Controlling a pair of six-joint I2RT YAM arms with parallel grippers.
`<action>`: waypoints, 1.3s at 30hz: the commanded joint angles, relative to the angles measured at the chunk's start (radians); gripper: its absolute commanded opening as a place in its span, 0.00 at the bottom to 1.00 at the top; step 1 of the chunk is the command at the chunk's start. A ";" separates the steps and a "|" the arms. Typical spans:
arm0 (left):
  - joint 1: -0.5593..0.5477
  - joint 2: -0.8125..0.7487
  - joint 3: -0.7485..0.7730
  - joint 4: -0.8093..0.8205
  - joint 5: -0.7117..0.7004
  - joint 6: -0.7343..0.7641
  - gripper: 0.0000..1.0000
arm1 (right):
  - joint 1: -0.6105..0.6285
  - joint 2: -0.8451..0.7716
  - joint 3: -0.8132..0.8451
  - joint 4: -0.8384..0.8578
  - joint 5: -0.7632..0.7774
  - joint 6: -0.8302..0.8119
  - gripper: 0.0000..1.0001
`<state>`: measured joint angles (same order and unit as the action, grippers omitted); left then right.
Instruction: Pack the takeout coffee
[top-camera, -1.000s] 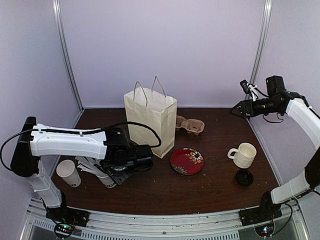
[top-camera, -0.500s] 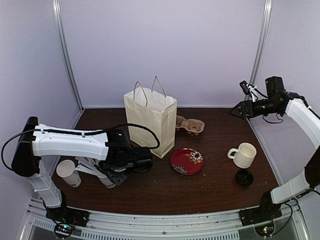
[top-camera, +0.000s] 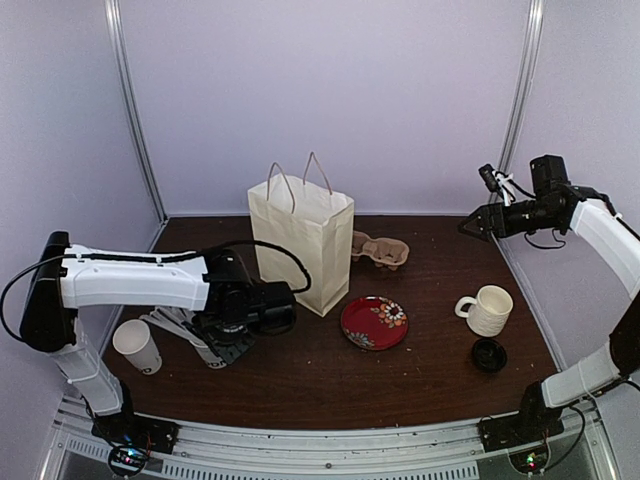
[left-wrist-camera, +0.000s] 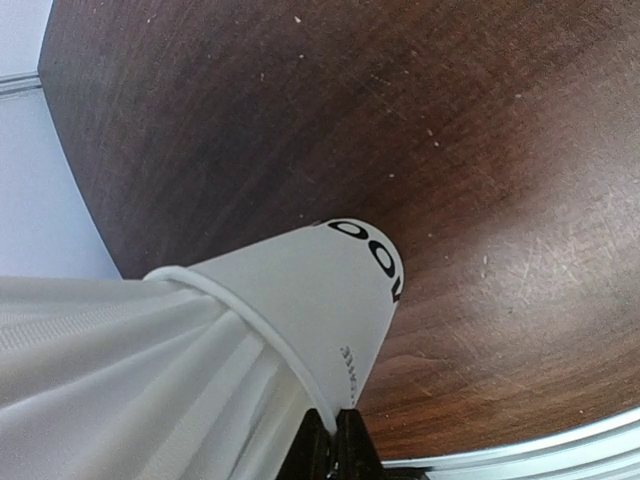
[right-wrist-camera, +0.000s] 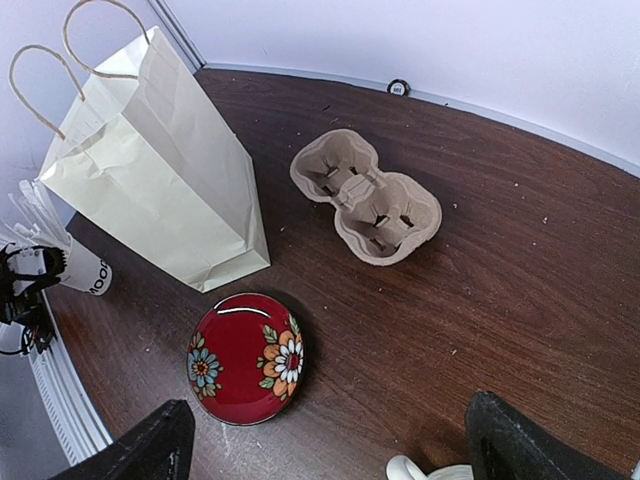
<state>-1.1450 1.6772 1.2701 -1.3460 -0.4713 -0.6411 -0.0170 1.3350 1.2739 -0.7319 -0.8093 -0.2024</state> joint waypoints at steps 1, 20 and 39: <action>0.086 -0.041 -0.019 0.041 -0.046 0.083 0.00 | 0.010 -0.029 -0.023 0.023 0.011 0.005 0.98; 0.517 0.041 0.158 0.299 -0.035 0.441 0.00 | 0.009 -0.057 -0.093 0.070 0.011 0.004 0.98; 0.577 0.260 0.404 0.172 0.041 0.588 0.00 | 0.009 -0.041 -0.095 0.080 0.006 0.003 0.98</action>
<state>-0.5751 1.9472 1.6455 -1.1240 -0.4458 -0.0624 -0.0166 1.2995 1.1774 -0.6750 -0.8055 -0.2028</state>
